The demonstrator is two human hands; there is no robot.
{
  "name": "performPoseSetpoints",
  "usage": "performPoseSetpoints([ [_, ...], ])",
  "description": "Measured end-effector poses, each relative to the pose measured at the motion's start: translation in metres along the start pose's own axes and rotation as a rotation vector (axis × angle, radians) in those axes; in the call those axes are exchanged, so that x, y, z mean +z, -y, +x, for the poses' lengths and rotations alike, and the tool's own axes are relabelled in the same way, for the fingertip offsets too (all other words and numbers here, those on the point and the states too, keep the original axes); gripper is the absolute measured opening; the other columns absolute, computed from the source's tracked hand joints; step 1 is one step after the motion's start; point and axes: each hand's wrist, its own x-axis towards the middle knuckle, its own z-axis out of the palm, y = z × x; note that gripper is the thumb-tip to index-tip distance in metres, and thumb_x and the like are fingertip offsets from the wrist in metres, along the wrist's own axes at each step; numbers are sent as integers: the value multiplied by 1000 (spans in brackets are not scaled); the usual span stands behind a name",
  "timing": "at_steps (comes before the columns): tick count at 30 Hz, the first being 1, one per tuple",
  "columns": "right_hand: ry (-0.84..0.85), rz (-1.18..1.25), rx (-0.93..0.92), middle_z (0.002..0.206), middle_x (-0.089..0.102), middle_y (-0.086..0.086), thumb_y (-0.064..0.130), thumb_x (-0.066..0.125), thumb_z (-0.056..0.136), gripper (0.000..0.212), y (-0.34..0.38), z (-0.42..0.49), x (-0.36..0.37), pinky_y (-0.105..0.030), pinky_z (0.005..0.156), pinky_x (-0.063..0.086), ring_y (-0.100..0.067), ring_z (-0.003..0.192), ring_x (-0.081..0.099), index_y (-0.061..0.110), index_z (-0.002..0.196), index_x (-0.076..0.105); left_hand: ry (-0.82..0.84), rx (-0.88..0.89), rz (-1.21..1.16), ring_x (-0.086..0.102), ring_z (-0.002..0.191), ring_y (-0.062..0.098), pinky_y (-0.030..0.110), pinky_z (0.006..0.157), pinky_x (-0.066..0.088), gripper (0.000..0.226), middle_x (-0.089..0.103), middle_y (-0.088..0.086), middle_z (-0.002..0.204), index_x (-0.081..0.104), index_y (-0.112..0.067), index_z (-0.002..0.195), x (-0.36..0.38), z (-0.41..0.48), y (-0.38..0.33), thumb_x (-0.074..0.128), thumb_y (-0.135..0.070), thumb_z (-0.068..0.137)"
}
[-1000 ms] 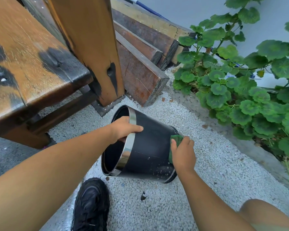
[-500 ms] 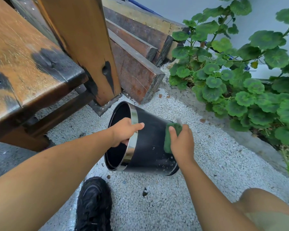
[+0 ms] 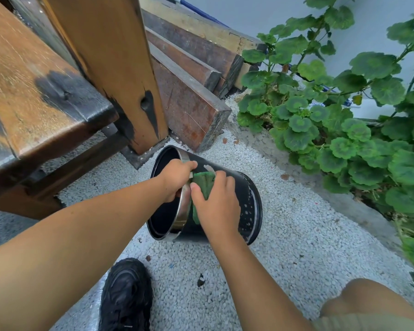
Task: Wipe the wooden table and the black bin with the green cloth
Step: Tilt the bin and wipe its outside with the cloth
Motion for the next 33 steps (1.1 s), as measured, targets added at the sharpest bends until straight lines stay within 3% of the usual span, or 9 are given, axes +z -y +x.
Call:
performPoseSetpoints([
  [4, 9, -68, 10, 109, 45, 0, 57, 52, 93, 46, -22, 5, 4, -34, 59, 46, -23, 90, 58, 20, 119, 44, -64, -13, 41, 51, 81, 25, 37, 72, 38, 45, 50, 11, 86, 55, 1, 101, -7, 2, 0, 53, -44, 94],
  [9, 1, -120, 116, 111, 49, -4, 54, 54, 95, 46, -66, 12, 7, -34, 62, 45, -26, 92, 60, 16, 119, 45, -93, 15, 63, 49, 81, 22, 33, 71, 36, 32, 52, 8, 92, 54, -5, 96, -15, 6, 3, 50, -37, 100],
  [11, 5, -158, 149, 111, 50, -5, 54, 52, 96, 47, -82, 14, 7, -34, 61, 44, -26, 89, 61, 15, 120, 45, -111, 18, 69, 50, 84, 23, 35, 76, 36, 38, 53, 10, 97, 56, -1, 105, -20, 9, 4, 50, -39, 100],
  [16, -1, -208, 216, 113, 51, -7, 53, 51, 97, 48, -109, 16, 3, -33, 59, 43, -22, 81, 55, 12, 122, 46, -106, 11, 119, 37, 67, 18, 34, 63, 29, 39, 39, 6, 80, 52, -1, 103, -22, 13, 2, 47, -40, 100],
  [22, -9, -158, 245, 113, 52, -6, 52, 53, 97, 49, -120, 16, 2, -36, 61, 51, -23, 83, 58, 12, 123, 45, -128, 10, 117, 40, 69, 18, 32, 69, 31, 40, 41, 2, 78, 49, -3, 110, -22, 17, 3, 45, -42, 101],
  [25, -41, 104, 310, 123, 57, 1, 46, 61, 95, 45, -120, 19, 1, -38, 75, 56, -18, 96, 61, 18, 128, 49, -167, 4, 87, 32, 58, 18, 31, 53, 23, 41, 32, 2, 67, 47, -6, 85, -25, 16, 4, 48, -44, 100],
  [28, -84, 540, 584, 127, 64, -4, 40, 64, 95, 45, -124, 19, -1, -42, 92, 55, -23, 108, 64, 13, 130, 54, -189, 18, 22, 27, 57, 18, 32, 53, 21, 44, 29, 0, 65, 36, -16, 69, -32, 14, 1, 56, -45, 95],
  [31, -83, 897, 723, 107, 70, -10, 36, 63, 97, 34, -128, 6, -5, -39, 81, 58, -25, 96, 69, 9, 117, 62, -135, 42, -48, 25, 59, 20, 32, 54, 24, 37, 25, 2, 63, 34, -16, 69, -35, 8, 0, 63, -21, 91],
  [33, -48, 978, 725, 100, 70, -11, 34, 62, 98, 30, -125, -3, -9, -33, 73, 54, -24, 89, 68, 7, 113, 64, -80, 64, -21, 25, 59, 20, 34, 58, 24, 40, 24, 2, 62, 29, -18, 65, -35, 7, 6, 63, -13, 86],
])
